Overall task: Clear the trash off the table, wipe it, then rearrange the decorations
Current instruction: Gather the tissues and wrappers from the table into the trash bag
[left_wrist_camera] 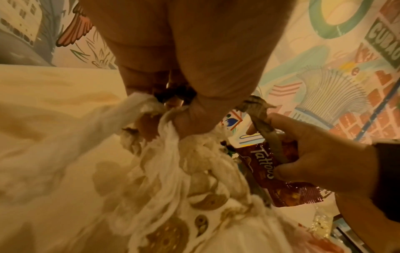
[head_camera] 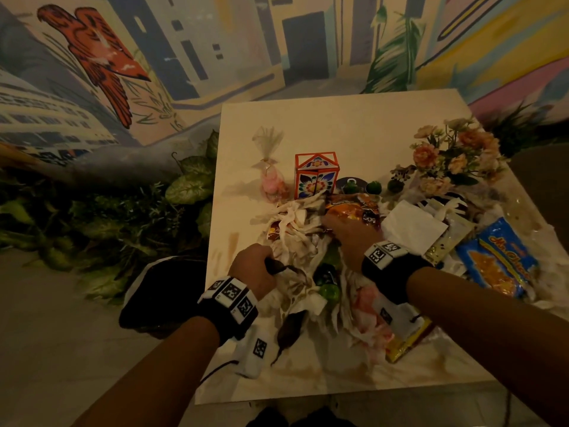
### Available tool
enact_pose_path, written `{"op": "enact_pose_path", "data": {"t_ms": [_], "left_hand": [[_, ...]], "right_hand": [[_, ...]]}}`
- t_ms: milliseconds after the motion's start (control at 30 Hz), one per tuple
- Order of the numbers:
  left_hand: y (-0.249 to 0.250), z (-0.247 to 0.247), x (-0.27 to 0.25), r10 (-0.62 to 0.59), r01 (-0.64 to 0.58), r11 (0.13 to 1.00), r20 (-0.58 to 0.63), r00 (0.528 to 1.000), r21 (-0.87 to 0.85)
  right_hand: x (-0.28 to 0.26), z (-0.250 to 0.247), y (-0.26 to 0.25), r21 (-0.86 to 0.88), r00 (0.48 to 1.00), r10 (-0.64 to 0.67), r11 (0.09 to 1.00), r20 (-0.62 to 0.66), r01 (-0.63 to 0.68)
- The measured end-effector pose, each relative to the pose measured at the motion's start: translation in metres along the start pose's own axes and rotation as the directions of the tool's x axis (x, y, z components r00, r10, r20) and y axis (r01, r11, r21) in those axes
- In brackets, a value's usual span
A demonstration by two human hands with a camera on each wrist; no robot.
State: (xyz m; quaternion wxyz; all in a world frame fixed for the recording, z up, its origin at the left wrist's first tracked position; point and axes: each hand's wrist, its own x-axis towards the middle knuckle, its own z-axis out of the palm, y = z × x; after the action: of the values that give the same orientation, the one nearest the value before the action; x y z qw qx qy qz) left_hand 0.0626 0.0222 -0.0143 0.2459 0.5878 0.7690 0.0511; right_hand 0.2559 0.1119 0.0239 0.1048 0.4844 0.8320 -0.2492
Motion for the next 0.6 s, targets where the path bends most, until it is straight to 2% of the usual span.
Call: {"op": "enact_pose_path", "data": {"t_ms": [100,267,400,467,600], "left_hand": [[0.006,-0.017,-0.004,0.013,-0.015,0.999,-0.046,0.999,-0.041],[0.016,-0.055,-0.011,0.063,-0.092,0.987,-0.205,0.977,-0.134],[0.032,-0.088,-0.012,0.102,-0.179,0.968,-0.373,0.922,-0.176],[0.042,-0.106,-0.012,0.147,-0.260,0.945,-0.449,0.882,-0.201],[0.063,-0.133,-0.013,0.200,-0.364,0.903,-0.528,0.826,-0.227]], "right_hand": [[-0.005,-0.028,0.005,0.023,0.993,0.012,1.000,-0.119,-0.010],[-0.014,-0.072,0.015,-0.055,0.985,0.088,0.994,-0.147,-0.097],[-0.015,-0.093,0.022,-0.104,0.974,0.089,0.988,-0.210,-0.112],[-0.017,-0.099,0.023,-0.102,0.970,0.074,0.990,-0.232,-0.100],[-0.018,-0.101,0.027,-0.098,0.960,0.038,0.993,-0.278,-0.068]]}}
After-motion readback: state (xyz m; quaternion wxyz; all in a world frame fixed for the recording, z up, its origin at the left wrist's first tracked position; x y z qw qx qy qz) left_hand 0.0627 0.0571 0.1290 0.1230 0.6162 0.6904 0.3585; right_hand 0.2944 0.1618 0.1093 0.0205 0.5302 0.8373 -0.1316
